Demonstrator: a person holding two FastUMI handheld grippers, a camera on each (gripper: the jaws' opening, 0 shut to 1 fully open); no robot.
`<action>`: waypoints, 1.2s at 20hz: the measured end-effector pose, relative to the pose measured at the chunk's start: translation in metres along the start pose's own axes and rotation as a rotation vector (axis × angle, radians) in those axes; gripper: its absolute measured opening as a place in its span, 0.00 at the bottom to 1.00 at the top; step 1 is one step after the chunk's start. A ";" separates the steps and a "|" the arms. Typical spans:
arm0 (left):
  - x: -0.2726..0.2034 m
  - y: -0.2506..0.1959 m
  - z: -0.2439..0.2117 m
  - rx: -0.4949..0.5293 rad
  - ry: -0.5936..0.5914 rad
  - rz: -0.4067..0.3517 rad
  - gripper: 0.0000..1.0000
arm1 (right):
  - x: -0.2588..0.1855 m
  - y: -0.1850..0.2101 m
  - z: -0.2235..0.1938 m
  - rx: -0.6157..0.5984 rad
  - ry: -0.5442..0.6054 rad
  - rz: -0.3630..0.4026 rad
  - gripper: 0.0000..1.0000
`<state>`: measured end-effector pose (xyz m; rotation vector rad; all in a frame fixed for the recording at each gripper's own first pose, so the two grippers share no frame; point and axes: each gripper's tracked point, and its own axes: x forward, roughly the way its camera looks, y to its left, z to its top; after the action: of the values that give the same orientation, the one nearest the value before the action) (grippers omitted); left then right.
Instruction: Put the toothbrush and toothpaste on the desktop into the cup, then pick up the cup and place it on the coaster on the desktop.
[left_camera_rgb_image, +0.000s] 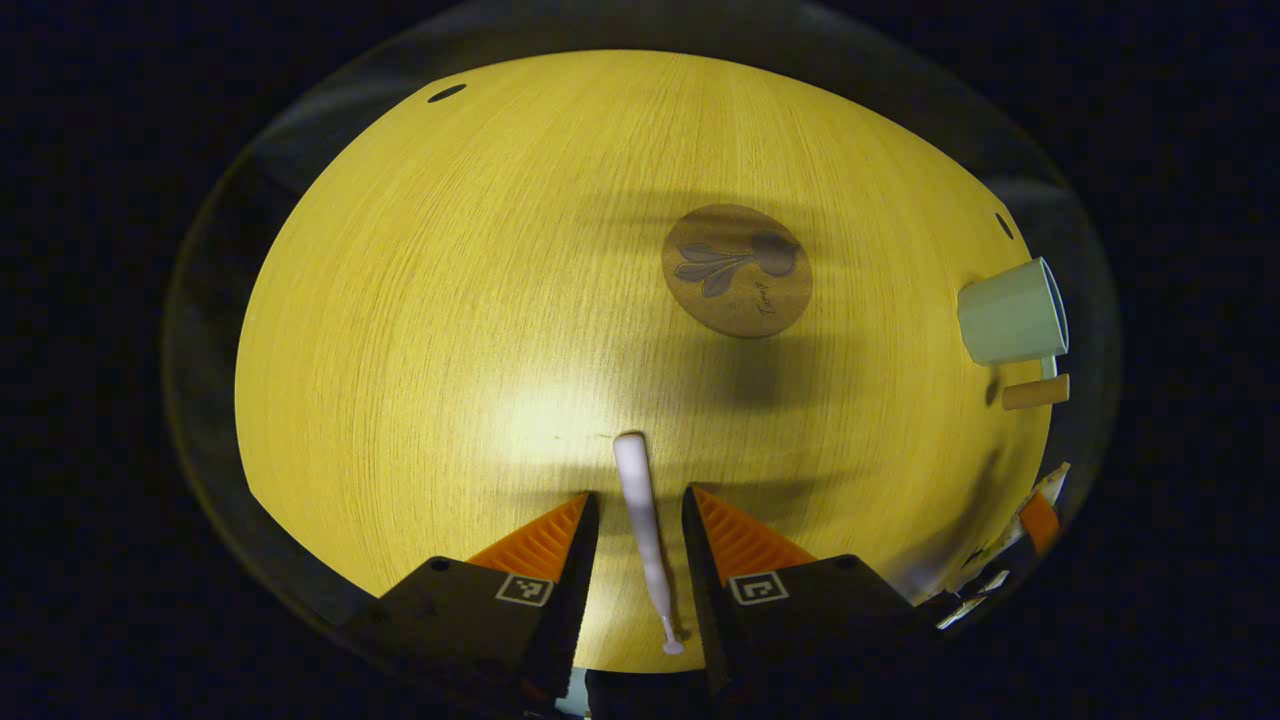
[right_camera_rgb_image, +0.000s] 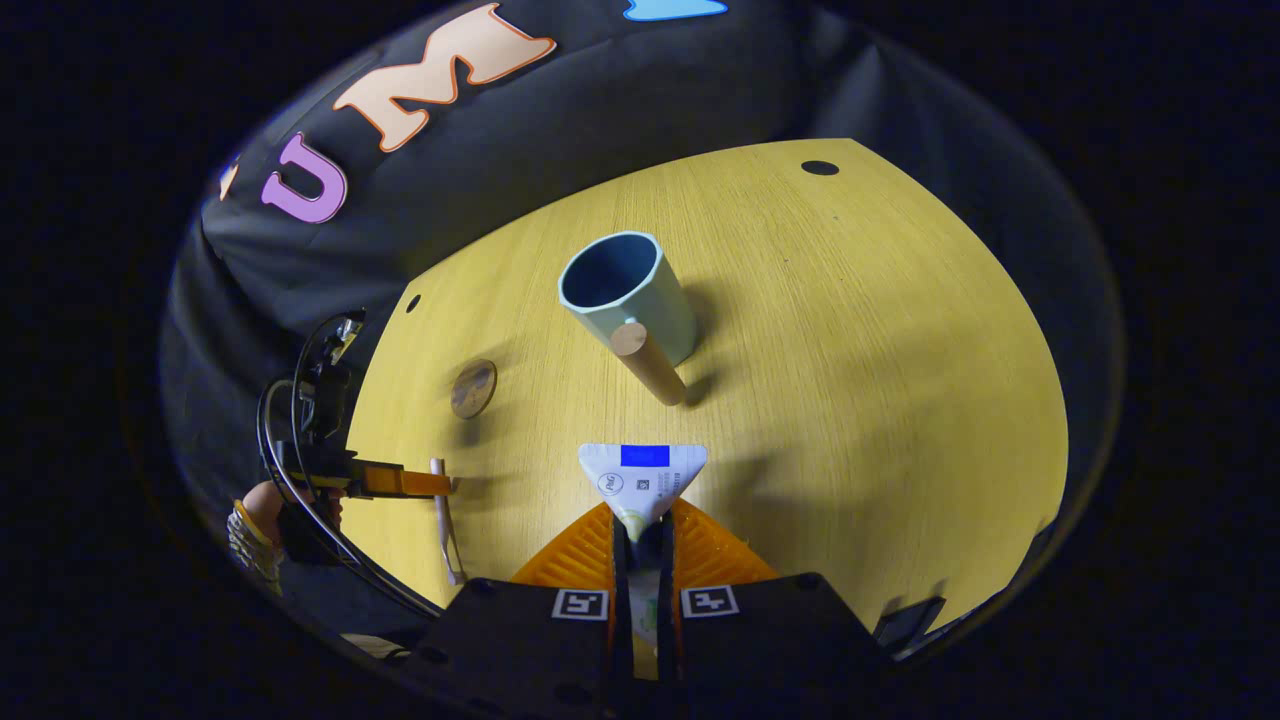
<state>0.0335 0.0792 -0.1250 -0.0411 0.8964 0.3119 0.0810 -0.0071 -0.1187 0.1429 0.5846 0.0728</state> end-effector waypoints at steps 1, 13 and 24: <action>-0.001 0.000 0.002 0.005 0.005 0.010 0.43 | 0.002 -0.003 0.000 -0.004 0.003 -0.006 0.12; 0.003 -0.057 0.055 0.075 -0.048 -0.104 0.00 | 0.001 -0.020 0.004 0.004 -0.023 -0.030 0.12; -0.087 -0.189 0.236 0.201 -0.558 -0.308 0.00 | -0.052 0.015 0.086 0.099 -0.448 0.076 0.12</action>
<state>0.2164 -0.0839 0.0722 0.0908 0.3541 -0.0598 0.0852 -0.0079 -0.0169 0.2696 0.1353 0.0826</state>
